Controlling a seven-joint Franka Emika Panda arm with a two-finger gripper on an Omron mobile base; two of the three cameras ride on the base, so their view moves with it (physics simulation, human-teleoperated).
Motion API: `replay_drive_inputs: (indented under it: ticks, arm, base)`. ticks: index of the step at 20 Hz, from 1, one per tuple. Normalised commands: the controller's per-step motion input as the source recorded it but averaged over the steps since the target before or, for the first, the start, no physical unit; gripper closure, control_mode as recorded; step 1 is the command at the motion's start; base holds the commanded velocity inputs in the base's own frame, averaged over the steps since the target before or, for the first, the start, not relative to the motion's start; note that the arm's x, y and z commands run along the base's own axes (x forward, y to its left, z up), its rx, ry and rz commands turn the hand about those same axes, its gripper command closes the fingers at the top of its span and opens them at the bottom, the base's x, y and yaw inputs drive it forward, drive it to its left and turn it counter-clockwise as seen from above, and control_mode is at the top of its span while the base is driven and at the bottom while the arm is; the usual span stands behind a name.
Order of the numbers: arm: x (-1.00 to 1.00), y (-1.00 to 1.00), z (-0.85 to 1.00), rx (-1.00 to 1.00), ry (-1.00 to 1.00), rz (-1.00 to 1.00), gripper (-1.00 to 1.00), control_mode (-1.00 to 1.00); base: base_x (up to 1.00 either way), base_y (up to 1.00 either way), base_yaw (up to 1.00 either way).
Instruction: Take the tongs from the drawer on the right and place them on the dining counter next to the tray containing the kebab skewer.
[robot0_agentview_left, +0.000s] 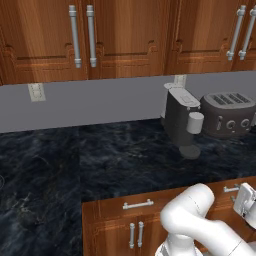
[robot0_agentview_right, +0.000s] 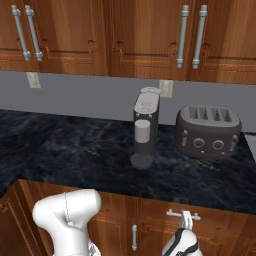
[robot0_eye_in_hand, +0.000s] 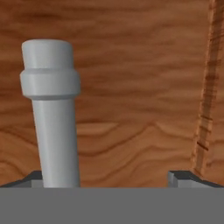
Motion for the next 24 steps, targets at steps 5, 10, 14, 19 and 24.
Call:
replay_drive_inputs:
  ticks: [5, 10, 14, 19, 24]
  arm:
    - [0.29, 0.0, -0.12, 0.02, 0.0, 0.0, 1.0, -1.0]
    - [0.02, 0.0, 0.0, 0.0, 0.0, 0.0, 1.0, -1.0]
    - [0.0, 0.0, 0.0, 0.0, 0.0, 0.0, 1.0, -1.0]
    - [0.0, 0.0, 0.0, 0.0, 0.0, 0.0, 1.0, -1.0]
    - [0.0, 0.0, 0.0, 0.0, 0.0, 0.0, 1.0, -1.0]
  base:
    - [0.0, 0.0, 0.0]
    - [0.0, 0.0, 0.0]
    - [0.0, 0.0, 0.0]
    - [0.0, 0.0, 0.0]
    - [0.0, 0.0, 0.0]
